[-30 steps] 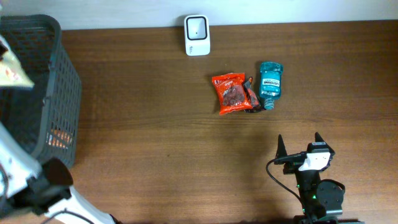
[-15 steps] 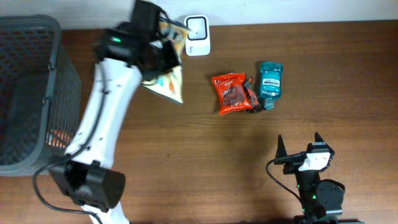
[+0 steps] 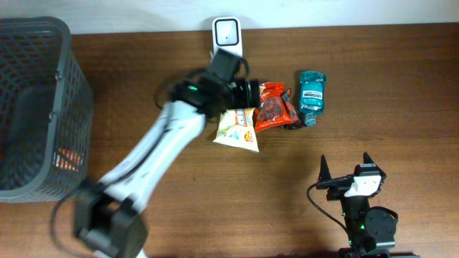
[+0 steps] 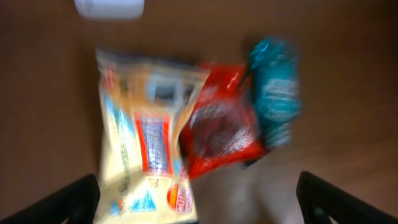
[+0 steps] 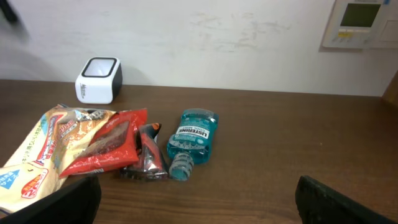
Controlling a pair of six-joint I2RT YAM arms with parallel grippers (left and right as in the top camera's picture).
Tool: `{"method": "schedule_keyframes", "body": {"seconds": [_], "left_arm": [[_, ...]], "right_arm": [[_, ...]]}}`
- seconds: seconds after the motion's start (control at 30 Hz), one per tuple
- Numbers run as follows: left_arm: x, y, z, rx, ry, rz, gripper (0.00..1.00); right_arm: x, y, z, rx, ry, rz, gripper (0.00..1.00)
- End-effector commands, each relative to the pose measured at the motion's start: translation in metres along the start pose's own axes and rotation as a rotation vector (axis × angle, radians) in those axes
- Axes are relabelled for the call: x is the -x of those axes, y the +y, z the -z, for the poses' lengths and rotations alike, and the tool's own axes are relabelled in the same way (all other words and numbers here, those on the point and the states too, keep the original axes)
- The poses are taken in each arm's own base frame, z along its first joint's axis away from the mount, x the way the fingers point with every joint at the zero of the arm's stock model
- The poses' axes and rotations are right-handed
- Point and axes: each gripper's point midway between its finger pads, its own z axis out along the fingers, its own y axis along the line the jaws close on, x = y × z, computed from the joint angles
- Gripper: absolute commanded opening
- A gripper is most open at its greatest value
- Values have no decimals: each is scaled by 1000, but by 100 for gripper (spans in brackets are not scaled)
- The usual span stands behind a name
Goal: Scan the item barcode
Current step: 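Lift the yellow wipes packet from the basket and drop it on the table, then grasp the small orange tissue pack in the basket with the left gripper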
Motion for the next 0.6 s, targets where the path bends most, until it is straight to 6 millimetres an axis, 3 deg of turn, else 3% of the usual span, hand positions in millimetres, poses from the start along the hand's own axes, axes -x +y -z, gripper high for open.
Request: {"method": "schedule_keyframes", "body": {"seconds": [0.0,0.03,0.07,0.17,0.23,0.27,0.3,0.33,0.4,0.47,0.5,0.57], "left_arm": [[60,18,148,86,-256,-166,99],[61,38,168,150,-280,-138,99],[68,85,212,270,-348,-54,99],[77,212,307,500,-555,311,99],[59,301,356,678,-647,573,99],[43,340,370,748,-658,702,99],[28,366,374,794,-636,784,99],[8,396,365,832,-564,878,99],[-14,424,334,853,-413,952,99],[-44,451,283,851,-226,1104,99],[-49,455,269,828,-187,1145,99],[-49,465,220,680,-104,1193,99]], "right_arm": [[-4,1,0,1,5,-3,99],[-4,1,0,1,5,-3,99],[-4,1,0,1,5,-3,99],[-4,1,0,1,5,-3,99],[-4,1,0,1,5,-3,99],[-4,1,0,1,5,-3,99],[-4,1,0,1,5,-3,99],[-4,1,0,1,6,-3,99],[-4,1,0,1,5,-3,99],[-4,1,0,1,5,-3,99],[-4,1,0,1,5,-3,99],[-4,1,0,1,5,-3,99]]}}
